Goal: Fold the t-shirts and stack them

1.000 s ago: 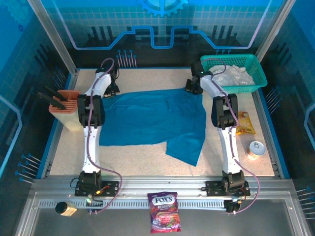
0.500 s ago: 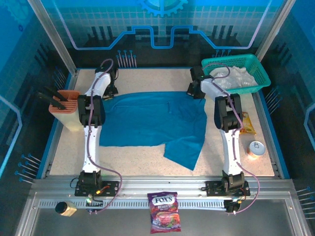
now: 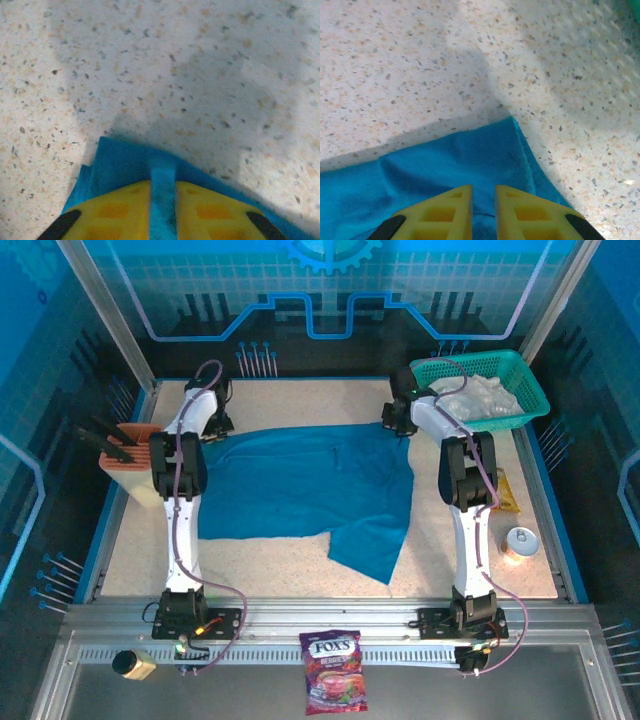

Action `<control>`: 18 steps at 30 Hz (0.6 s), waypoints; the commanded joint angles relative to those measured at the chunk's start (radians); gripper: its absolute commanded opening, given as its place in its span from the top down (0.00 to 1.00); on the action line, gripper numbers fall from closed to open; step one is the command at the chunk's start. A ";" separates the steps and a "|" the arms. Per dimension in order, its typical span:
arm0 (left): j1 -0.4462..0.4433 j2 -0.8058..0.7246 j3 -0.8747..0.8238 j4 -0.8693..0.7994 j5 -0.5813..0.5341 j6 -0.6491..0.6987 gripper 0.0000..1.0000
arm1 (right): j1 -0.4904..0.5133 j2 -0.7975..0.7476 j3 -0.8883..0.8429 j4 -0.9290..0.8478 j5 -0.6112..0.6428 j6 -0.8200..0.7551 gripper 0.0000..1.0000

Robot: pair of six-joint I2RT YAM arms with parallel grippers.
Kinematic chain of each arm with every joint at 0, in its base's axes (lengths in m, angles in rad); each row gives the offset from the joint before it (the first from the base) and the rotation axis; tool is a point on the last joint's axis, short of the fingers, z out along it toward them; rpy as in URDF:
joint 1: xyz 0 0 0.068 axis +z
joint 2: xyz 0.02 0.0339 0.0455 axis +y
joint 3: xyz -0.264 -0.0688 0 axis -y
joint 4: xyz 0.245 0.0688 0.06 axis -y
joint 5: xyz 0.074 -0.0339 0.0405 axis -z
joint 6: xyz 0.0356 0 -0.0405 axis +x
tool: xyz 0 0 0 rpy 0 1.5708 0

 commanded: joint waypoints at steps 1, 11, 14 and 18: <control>-0.002 -0.132 -0.033 0.102 0.097 0.014 0.63 | 0.009 -0.080 -0.043 0.048 -0.053 -0.062 0.78; -0.077 -0.444 -0.023 0.096 0.122 0.070 0.32 | 0.081 -0.406 -0.407 0.081 0.004 -0.071 0.68; -0.100 -0.589 -0.103 0.103 0.116 0.060 0.25 | 0.086 -0.515 -0.553 0.079 0.005 -0.030 0.68; -0.127 -0.827 -0.327 0.143 0.113 0.017 0.18 | 0.086 -0.594 -0.705 0.094 -0.043 0.007 0.68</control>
